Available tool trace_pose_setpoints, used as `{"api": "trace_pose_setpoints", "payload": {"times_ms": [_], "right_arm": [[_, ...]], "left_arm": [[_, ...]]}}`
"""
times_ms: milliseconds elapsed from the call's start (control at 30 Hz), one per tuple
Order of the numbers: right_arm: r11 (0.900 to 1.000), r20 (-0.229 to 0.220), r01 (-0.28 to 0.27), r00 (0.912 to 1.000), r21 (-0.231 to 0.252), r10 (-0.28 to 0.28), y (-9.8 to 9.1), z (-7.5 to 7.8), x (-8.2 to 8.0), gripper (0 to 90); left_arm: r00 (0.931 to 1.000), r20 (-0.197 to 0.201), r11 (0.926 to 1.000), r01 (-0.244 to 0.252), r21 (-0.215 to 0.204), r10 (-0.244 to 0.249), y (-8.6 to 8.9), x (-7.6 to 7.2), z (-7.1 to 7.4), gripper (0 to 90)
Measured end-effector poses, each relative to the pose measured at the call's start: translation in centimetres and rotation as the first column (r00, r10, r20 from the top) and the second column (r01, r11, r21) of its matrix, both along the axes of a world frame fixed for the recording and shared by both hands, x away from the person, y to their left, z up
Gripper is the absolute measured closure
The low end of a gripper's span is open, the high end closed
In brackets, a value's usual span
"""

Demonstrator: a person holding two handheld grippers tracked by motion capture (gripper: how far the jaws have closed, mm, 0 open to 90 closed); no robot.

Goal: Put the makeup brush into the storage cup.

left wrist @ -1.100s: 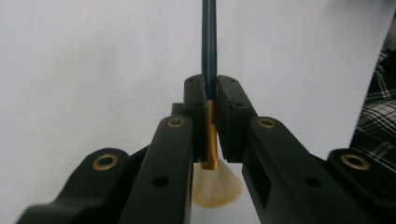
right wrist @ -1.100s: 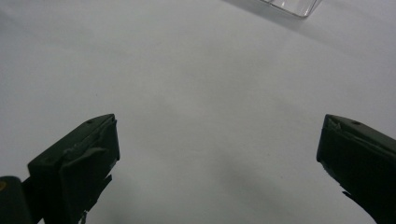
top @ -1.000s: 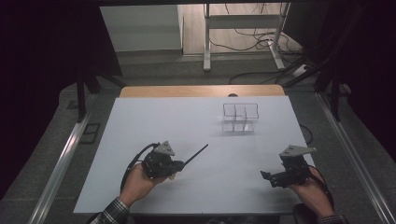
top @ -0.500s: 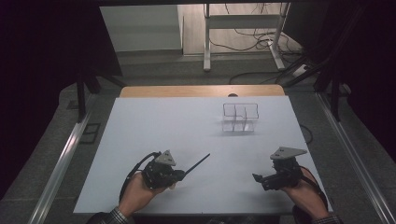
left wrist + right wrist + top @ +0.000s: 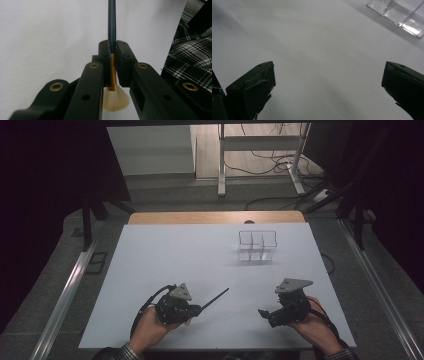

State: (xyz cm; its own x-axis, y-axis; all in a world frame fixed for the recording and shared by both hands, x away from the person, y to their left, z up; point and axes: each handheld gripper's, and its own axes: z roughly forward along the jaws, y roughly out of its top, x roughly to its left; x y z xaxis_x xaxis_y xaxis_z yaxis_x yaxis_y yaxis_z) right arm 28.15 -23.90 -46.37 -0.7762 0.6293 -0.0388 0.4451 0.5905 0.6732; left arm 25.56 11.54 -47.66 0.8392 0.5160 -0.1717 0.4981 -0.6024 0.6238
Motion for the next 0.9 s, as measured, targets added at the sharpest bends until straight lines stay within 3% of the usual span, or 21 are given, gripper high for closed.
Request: {"api": "trace_pose_setpoints", "payload": {"times_ms": [333,900], "right_arm": [[0.9979,0.0,-0.065,0.9979,0.004,0.065,1.7,0.3,0.1,0.0],[0.987,0.009,-0.153,0.9882,-0.051,0.153,5.5,0.3,0.6,0.0]], "left_arm": [[0.9999,-0.007,0.9999,0.012,0.009,-0.012,-0.4,0.2,-0.2,83.8],[0.9982,-0.017,0.9984,0.057,0.007,-0.057,-1.9,0.5,-0.3,83.8]]}}
